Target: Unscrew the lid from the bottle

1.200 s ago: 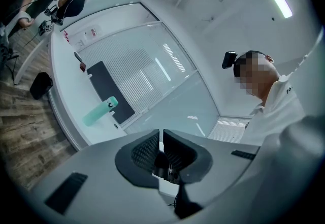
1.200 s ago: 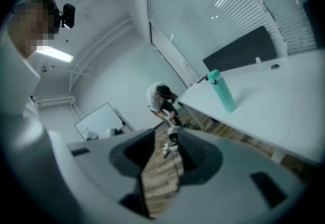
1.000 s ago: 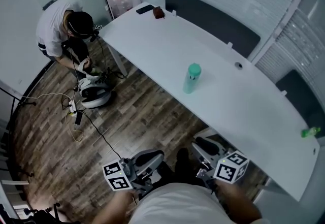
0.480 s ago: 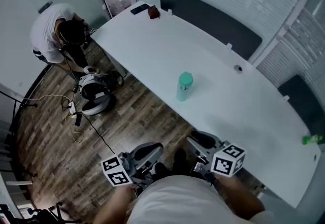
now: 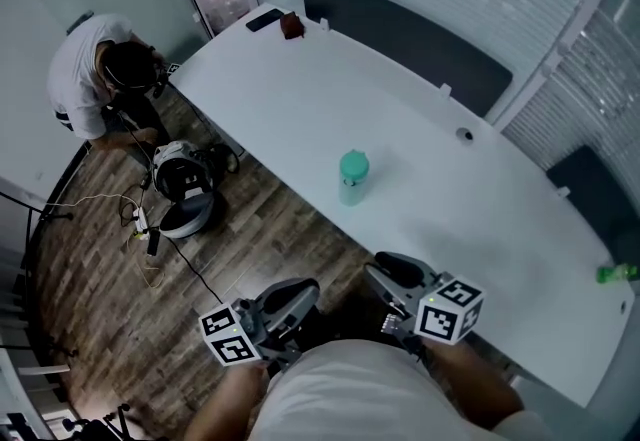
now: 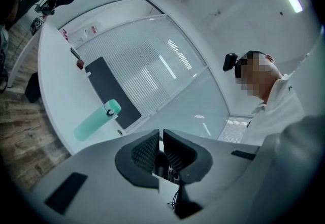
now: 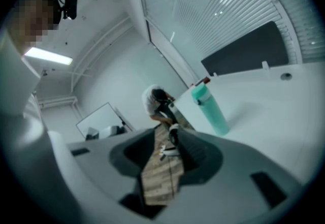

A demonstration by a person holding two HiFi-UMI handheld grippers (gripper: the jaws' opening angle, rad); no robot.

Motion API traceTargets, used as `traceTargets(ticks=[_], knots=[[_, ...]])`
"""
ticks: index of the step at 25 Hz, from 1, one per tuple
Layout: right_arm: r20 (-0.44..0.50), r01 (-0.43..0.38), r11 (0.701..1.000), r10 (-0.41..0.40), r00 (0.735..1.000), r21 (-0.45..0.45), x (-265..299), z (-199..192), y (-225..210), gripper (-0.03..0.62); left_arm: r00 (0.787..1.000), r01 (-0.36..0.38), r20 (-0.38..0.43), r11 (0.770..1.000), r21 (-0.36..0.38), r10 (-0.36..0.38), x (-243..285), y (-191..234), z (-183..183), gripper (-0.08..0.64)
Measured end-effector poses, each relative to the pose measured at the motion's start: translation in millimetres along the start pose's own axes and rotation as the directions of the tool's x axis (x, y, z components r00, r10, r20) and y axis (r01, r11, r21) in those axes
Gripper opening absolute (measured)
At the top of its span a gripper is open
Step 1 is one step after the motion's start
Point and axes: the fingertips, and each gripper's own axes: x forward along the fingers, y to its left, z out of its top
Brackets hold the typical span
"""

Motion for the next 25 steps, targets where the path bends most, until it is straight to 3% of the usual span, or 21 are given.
traceTargets(ticks=[8, 18, 25], knots=[[0.049, 0.082, 0.996, -0.084, 0.995, 0.033, 6.8, 3.1, -3.8, 0.137, 0.997, 0.047, -0.062, 0.999, -0.006, -0.047, -1.3, 11.9, 16.3, 0.020], [0.053, 0.124, 0.991, -0.127, 0.991, 0.045, 17.3, 0.2, -3.6, 0.137, 0.995, 0.052, -0.086, 0.998, -0.028, -0.054, -8.9, 27.6, 19.5, 0.020], [0.075, 0.143, 0.990, -0.142, 0.987, -0.009, 30.9, 26.9, -15.9, 0.137, 0.994, 0.042, -0.099, 0.999, 0.005, -0.042, 5.6, 47.0, 30.3, 0.023]])
